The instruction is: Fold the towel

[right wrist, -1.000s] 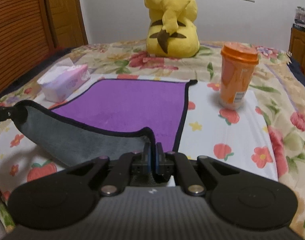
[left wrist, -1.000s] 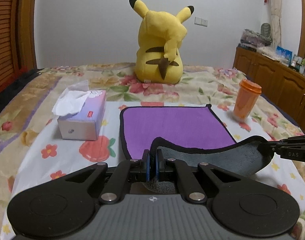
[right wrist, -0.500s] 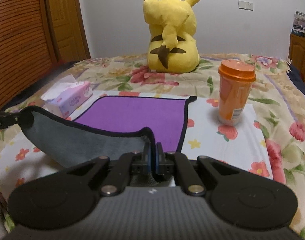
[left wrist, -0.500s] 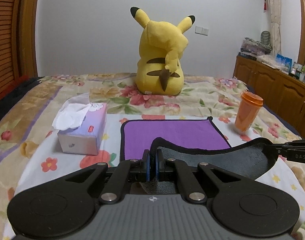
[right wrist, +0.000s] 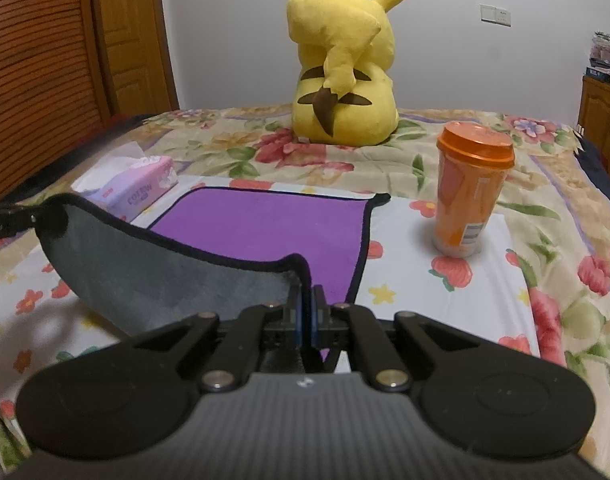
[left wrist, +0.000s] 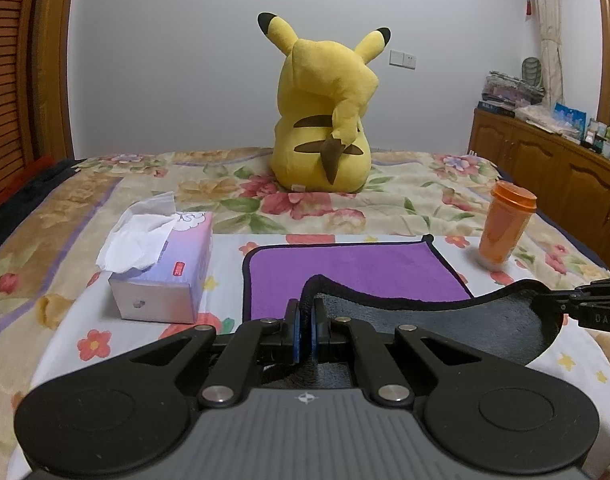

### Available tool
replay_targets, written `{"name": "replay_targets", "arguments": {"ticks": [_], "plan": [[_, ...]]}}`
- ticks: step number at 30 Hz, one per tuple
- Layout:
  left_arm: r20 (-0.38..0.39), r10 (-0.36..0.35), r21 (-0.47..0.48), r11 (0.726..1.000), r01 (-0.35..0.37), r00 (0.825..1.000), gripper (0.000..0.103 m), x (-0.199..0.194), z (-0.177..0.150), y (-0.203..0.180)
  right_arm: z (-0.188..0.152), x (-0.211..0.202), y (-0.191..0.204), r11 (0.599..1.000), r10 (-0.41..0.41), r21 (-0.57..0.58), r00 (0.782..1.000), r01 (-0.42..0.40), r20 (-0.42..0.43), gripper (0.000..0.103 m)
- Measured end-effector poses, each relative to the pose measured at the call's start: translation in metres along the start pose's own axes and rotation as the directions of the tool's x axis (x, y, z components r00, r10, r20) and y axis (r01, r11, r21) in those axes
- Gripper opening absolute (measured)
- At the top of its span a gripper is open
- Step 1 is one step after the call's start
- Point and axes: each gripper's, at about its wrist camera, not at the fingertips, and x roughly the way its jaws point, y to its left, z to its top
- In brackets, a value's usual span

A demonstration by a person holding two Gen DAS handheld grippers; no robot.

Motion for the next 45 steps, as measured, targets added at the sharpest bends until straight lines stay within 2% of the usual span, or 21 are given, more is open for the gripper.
{"name": "replay_targets", "arguments": {"ticks": [20,26,35,45], "plan": [[-0.038,0.022,0.040,0.999,-0.021,0.999,0.008,0.036,-0.005,0.005,-0.003,0.034,-0.002,0.997,-0.016,-0.070,0.999,0.013,-0.038,0.005],[-0.027,0.028,0.032,0.999,-0.027,0.999,0.008,0.039,-0.001,0.007,0.003,0.034,-0.003,0.997,-0.003,-0.075,1.000,0.002,-0.006,0.005],[0.006,0.028,0.007,1.000,-0.028,1.000,0.008,0.040,0.009,0.008,0.014,0.038,-0.003,0.996,-0.022,-0.090,0.999,0.027,0.048,0.005],[0.023,0.040,0.020,0.999,-0.040,0.999,0.008,0.055,0.019,0.007,0.023,0.051,-0.006,0.994,-0.041,-0.095,0.995,0.050,0.088,0.004]]}}
